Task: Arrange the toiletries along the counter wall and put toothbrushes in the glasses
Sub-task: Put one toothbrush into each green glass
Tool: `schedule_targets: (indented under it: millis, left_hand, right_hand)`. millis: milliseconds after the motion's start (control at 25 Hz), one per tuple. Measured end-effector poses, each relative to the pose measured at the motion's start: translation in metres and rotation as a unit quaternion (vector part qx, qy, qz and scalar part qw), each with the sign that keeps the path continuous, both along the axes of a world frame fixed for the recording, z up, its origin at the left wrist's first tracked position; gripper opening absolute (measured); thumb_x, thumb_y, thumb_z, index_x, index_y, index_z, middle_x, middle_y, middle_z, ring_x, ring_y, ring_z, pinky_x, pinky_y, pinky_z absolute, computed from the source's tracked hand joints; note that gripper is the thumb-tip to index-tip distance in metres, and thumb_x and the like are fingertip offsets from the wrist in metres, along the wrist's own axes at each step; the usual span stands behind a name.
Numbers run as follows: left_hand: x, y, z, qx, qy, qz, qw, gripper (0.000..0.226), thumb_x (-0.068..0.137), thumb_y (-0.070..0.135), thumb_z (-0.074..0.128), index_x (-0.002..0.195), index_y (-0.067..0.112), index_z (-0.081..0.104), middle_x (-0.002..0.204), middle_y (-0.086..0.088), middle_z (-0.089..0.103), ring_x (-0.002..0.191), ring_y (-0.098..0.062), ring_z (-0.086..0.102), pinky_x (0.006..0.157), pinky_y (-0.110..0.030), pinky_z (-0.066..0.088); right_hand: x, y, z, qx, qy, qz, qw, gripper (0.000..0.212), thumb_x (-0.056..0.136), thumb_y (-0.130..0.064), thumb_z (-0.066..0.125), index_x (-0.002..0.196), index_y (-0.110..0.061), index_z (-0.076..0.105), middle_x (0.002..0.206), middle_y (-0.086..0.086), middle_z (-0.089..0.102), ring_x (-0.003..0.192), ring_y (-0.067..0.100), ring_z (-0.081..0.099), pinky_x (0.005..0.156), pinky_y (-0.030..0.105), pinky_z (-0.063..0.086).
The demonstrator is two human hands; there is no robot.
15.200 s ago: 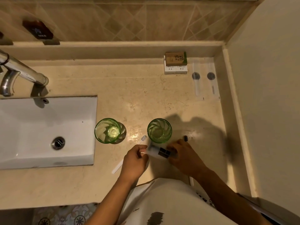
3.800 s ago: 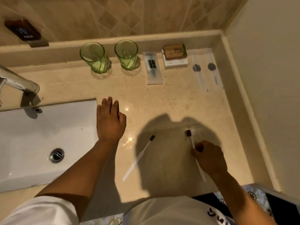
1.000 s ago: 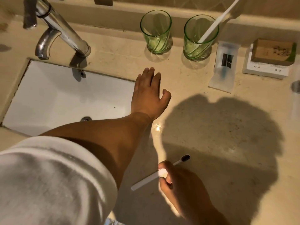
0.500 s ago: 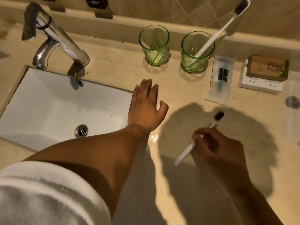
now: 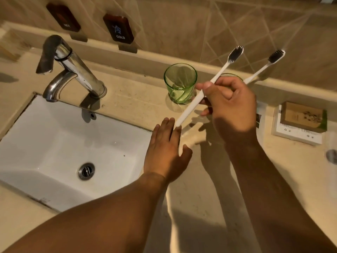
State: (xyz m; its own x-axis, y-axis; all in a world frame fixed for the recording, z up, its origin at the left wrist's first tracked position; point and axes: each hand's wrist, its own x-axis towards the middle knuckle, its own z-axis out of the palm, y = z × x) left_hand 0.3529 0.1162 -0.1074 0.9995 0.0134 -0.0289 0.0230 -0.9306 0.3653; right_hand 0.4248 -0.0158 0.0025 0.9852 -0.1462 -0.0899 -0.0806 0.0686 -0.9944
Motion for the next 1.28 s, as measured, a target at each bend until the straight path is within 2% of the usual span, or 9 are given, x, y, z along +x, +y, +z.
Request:
schedule_targets:
  millis: [120,240,360,480,640,800,1000,1160,1280]
  left_hand:
    - [-0.001,0.001,-0.002,0.015,-0.004,-0.013,1.0,0.065,0.096,0.049,0.043,0.153,0.019,0.035,0.166,-0.005,0.026,0.155,-0.021,0.012,0.127,-0.04,0.011]
    - [0.0,0.002,-0.001,0.013,-0.015,-0.016,1.0,0.066,0.095,0.048,0.048,0.152,0.017,0.04,0.163,-0.008,0.032,0.154,-0.024,0.019,0.126,-0.038,0.008]
    - [0.0,0.001,0.001,0.007,-0.018,-0.012,1.0,0.065,0.094,0.046,0.051,0.151,0.015,0.043,0.162,-0.01,0.035,0.154,-0.024,0.021,0.123,-0.033,0.001]
    - [0.0,0.001,0.002,-0.004,-0.017,-0.009,1.0,0.064,0.093,0.045,0.053,0.149,0.015,0.044,0.16,-0.01,0.038,0.153,-0.025,0.025,0.123,-0.034,0.005]
    - [0.0,0.001,0.0,-0.009,-0.014,-0.006,1.0,0.065,0.093,0.045,0.051,0.15,0.017,0.043,0.162,-0.008,0.035,0.154,-0.023,0.022,0.124,-0.034,0.007]
    - [0.0,0.001,0.0,-0.005,-0.014,-0.002,1.0,0.065,0.093,0.049,0.049,0.151,0.02,0.042,0.163,-0.006,0.034,0.154,-0.023,0.023,0.122,-0.034,0.006]
    - [0.0,0.001,0.0,0.0,-0.01,0.0,1.0,0.066,0.093,0.052,0.041,0.152,0.023,0.039,0.165,-0.003,0.031,0.154,-0.021,0.02,0.121,-0.033,0.001]
    - [0.001,0.0,-0.001,-0.005,0.002,0.0,1.0,0.068,0.093,0.054,0.037,0.155,0.026,0.033,0.167,0.001,0.022,0.156,-0.018,0.012,0.123,-0.033,0.002]
    - [0.001,0.001,-0.002,-0.002,0.003,-0.001,1.0,0.067,0.093,0.052,0.04,0.154,0.026,0.034,0.167,0.0,0.023,0.156,-0.018,0.012,0.122,-0.032,0.001]
  right_hand:
    - [0.027,0.005,0.011,0.069,-0.001,-0.027,0.997,0.012,0.094,-0.012,0.067,0.093,-0.006,0.057,0.091,0.022,0.075,0.084,0.038,0.074,0.061,0.034,0.061]
    - [0.045,0.007,0.015,0.134,0.013,-0.048,0.99,0.013,0.095,-0.009,0.066,0.096,-0.001,0.056,0.086,0.019,0.071,0.082,0.031,0.075,0.068,0.031,0.062]
    - [0.058,0.011,0.009,0.137,0.022,-0.072,0.988,0.014,0.094,-0.01,0.068,0.095,-0.001,0.057,0.088,0.018,0.071,0.083,0.027,0.076,0.071,0.031,0.063]
    - [0.069,0.016,0.005,0.101,0.016,-0.083,0.991,0.016,0.093,-0.012,0.07,0.091,-0.002,0.058,0.09,0.019,0.071,0.082,0.025,0.077,0.071,0.03,0.062]
    - [0.079,0.022,-0.002,0.019,0.03,-0.074,0.997,0.017,0.091,-0.017,0.073,0.081,-0.01,0.061,0.082,0.008,0.073,0.073,0.018,0.077,0.075,0.036,0.064]
    - [0.083,0.028,-0.011,-0.05,0.044,-0.055,0.996,0.016,0.086,-0.022,0.078,0.079,-0.009,0.07,0.074,0.003,0.076,0.068,0.014,0.076,0.075,0.041,0.064]
    - [0.083,0.03,-0.01,-0.177,0.035,-0.068,0.981,0.023,0.083,-0.038,0.078,0.073,-0.018,0.074,0.065,-0.004,0.072,0.059,0.009,0.065,0.065,0.033,0.059]
    - [0.085,0.032,-0.008,-0.223,0.052,-0.043,0.972,0.032,0.089,-0.037,0.071,0.066,-0.016,0.073,0.055,-0.003,0.07,0.042,0.0,0.058,0.057,0.024,0.05]
    - [0.09,0.03,-0.005,-0.252,0.073,-0.035,0.964,0.033,0.091,-0.036,0.069,0.068,-0.015,0.075,0.054,-0.003,0.069,0.039,-0.003,0.058,0.049,0.016,0.044]
